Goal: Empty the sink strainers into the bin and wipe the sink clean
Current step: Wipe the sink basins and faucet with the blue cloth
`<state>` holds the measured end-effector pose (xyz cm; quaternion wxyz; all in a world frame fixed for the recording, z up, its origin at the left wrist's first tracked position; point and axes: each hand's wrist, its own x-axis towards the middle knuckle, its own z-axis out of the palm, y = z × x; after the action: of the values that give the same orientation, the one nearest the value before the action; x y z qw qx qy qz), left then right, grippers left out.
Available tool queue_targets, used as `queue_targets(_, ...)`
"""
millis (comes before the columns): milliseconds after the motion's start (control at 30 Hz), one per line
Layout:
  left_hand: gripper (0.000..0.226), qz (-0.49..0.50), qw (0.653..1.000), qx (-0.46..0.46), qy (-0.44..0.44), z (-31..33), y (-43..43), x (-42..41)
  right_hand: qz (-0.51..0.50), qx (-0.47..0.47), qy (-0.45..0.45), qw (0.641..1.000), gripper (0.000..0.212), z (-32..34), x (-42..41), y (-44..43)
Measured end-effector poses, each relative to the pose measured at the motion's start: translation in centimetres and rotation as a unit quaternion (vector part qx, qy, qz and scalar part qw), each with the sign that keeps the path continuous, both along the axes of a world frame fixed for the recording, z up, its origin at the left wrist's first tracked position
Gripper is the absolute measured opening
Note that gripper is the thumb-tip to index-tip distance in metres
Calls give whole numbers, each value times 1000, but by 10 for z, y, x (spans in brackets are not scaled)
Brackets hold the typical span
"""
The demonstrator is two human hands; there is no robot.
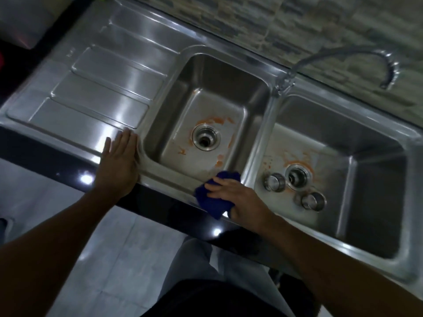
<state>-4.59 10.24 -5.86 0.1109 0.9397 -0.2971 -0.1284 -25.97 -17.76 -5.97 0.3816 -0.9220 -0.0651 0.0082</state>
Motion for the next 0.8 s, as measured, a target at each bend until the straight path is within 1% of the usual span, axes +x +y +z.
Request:
queue_targets(67,73,-32,999,-8,-4,0,-13,-15,22,-38,-18,999,53,-2,-15,-19)
queue_targets(167,75,-53,999,-5,4,-2,-27,-28,50,-68,-18,996,55,-2,-9,-22)
queue_targets(233,77,-39,999,3,15,-3,-30,-30,48,-68,-9,996,55,0,-1,-14)
queue_targets(333,71,-26,999,2,20,-3,-30,-29,23,-47,1,999,51,-1,1,0)
queue_targets(400,74,-7,999,-18,28,-2,-31,-28,11,-48,-7,999,52,-2,-3,5)
queue_targets(500,77,84,991,-65,77,6,-39,-20,9,-68,-38,997,55,-3,-6,1)
queue_targets(533,76,99,989,-74,83,8,-43,-16,12,-74,-47,996,56,-2,-5,-1)
queue_targets(600,75,89,991,-76,68,11,-49,-3,20,-81,-48,995,59,-1,-2,-3)
queue_targets(667,78,65,994,-73,52,12,-58,12,14,-60,-22,998,60,-2,2,-2)
queue_targets(800,73,40,994,-84,49,14,-81,48,-53,54,72,995,58,-4,26,6)
